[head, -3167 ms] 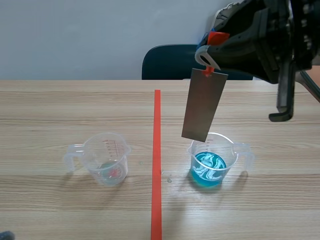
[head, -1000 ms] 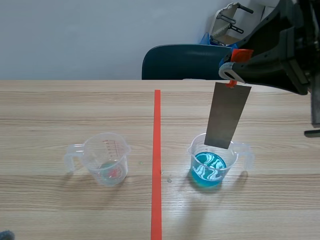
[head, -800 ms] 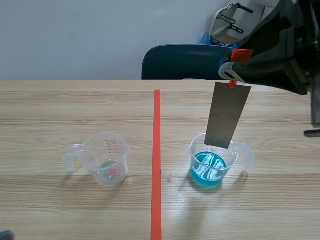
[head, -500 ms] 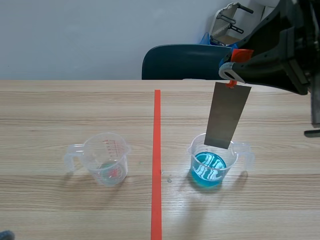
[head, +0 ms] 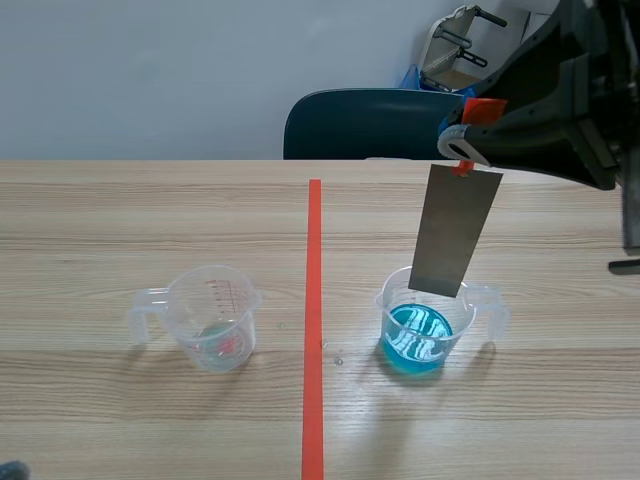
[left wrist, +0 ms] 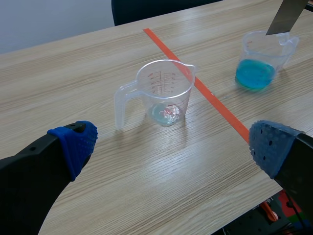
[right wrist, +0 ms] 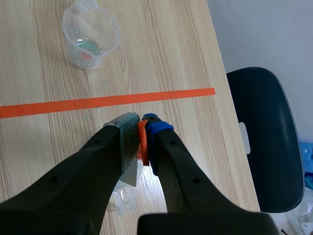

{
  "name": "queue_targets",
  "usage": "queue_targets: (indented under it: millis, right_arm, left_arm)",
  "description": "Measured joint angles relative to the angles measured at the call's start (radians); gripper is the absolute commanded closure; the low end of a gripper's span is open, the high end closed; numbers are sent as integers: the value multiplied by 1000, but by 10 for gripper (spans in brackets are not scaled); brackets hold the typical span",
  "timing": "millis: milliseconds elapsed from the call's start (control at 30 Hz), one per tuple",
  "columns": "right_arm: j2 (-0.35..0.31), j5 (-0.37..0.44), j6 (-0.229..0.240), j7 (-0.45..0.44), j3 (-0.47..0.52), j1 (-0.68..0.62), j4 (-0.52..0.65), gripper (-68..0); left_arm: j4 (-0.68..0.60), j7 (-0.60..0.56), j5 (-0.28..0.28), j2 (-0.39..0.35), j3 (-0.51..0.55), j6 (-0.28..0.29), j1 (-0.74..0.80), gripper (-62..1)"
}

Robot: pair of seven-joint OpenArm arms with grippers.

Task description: Do the redox reaction experiment

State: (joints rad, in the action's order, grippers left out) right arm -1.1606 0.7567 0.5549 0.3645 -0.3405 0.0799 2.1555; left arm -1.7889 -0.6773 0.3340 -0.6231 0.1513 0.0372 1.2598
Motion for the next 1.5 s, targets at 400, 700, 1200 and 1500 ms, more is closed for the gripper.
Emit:
queue_targets:
  millis: [400, 700, 1200, 1500]
  right_arm:
    - [0, 0, 0, 2, 0, 0, 0, -6]
    - [0, 0, 0, 3, 0, 0, 0, -6]
    - [0, 0, 0, 3, 0, 0, 0, -6]
    - [0, 0, 0, 3, 0, 0, 0, -6]
  left_arm:
    - [0, 0, 0, 0, 0, 0, -4, -623]
    - [0, 12, 0, 0, 0, 0, -22, -623]
    - [0, 14, 0, 0, 0, 0, -22, -623]
    - [0, 14, 0, 0, 0, 0, -22, -623]
